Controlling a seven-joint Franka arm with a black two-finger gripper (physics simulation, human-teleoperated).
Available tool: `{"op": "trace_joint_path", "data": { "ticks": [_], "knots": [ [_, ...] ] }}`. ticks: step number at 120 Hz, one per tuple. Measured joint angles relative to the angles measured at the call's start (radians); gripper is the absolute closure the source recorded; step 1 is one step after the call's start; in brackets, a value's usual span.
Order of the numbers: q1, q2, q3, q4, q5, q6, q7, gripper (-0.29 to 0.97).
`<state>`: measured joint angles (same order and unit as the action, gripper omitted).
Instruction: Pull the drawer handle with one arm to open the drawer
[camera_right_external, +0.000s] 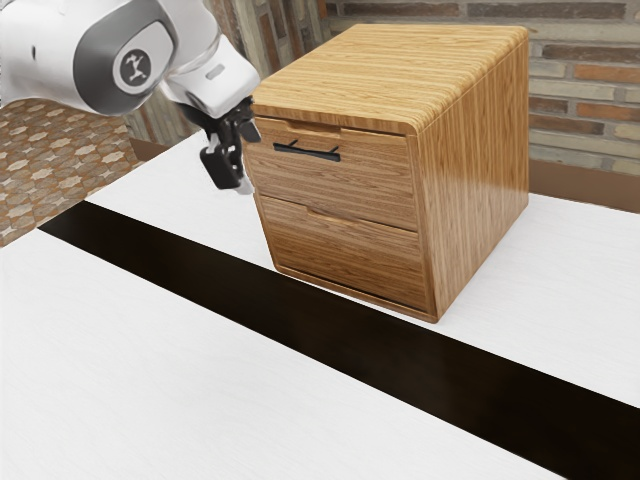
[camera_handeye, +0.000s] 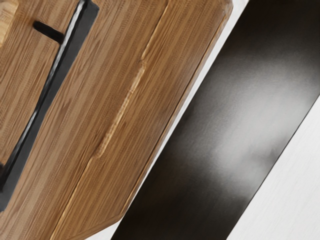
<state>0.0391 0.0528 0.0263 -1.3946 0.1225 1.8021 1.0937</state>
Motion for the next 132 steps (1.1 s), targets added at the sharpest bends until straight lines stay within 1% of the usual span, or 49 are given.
{"op": "trace_joint_path", "data": {
  "ticks": [13, 22, 39, 62, 75, 95, 116, 132],
  "knots": [
    [-0.016, -0.047, -0.009, -0.023, 0.000, 0.040, 0.050, 0.02],
    [-0.017, -0.058, -0.022, -0.032, 0.000, 0.058, 0.079, 0.02],
    [-0.016, -0.035, -0.049, -0.035, 0.000, 0.097, 0.126, 0.02],
    [-0.030, 0.007, -0.062, -0.036, 0.000, 0.165, 0.174, 0.02],
    [-0.032, 0.032, -0.045, -0.036, 0.000, 0.187, 0.194, 0.02],
    [0.002, 0.056, -0.016, -0.036, 0.001, 0.205, 0.220, 0.02],
    [-0.008, 0.082, -0.013, -0.035, 0.002, 0.221, 0.240, 0.02],
    [-0.005, 0.090, 0.007, -0.041, 0.002, 0.231, 0.252, 0.02]
  ]
}}
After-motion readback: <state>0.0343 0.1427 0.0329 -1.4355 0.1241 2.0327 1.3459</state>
